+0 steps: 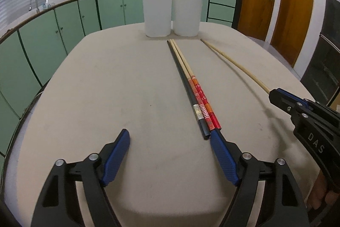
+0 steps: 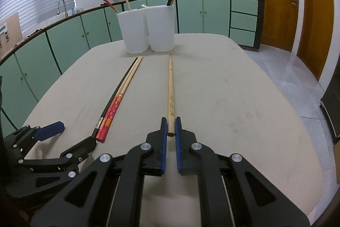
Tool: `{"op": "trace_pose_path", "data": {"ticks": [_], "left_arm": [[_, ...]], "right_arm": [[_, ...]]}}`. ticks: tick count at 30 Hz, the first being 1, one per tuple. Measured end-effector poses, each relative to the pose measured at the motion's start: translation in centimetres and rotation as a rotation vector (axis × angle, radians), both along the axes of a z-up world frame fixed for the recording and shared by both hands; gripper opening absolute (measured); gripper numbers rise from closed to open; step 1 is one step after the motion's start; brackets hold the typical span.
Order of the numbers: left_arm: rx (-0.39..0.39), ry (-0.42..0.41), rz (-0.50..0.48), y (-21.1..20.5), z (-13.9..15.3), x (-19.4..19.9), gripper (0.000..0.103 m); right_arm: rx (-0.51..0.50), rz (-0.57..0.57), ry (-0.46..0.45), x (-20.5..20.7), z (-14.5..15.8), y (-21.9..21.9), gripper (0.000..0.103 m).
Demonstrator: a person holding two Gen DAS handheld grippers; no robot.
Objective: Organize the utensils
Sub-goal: 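Close the left gripper on a black chopstick while the right holds the wooden one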
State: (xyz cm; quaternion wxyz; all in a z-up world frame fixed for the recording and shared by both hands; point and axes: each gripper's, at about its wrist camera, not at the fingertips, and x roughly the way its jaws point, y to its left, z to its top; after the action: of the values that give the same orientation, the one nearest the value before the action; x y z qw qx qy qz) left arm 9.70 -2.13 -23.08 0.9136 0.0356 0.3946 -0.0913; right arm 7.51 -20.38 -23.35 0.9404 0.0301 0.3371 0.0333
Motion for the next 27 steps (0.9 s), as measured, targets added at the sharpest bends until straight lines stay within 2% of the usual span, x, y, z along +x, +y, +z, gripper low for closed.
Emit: {"op": "trace_pose_path", "data": {"ticks": [5,7,12,20,27], "left_arm": [[-0.018,0.001,0.045,0.9,0.1,0.0,0.068],[-0.014,0.0,0.072,1.6,0.2,0.0,0.067],[-0.065,0.001,0.089,2.5,0.5,-0.1,0.067],[-0.054,-0.006,0.08,1.5,0.3,0.0,0.064],[-0.034,-0.019,0.064,0.3,0.2,0.1,0.03]], "right_arm": [[0.002,0.006,0.01,0.1,-0.2,0.2,0.006],[0.003,0.007,0.012,0.2,-0.3,0.1,0.006],[0.003,0.011,0.014,0.2,-0.3,0.2,0.006],[0.004,0.012,0.016,0.3,-0.4,0.3,0.006],[0.007,0.011,0.011,0.3,-0.4,0.3,0.006]]}}
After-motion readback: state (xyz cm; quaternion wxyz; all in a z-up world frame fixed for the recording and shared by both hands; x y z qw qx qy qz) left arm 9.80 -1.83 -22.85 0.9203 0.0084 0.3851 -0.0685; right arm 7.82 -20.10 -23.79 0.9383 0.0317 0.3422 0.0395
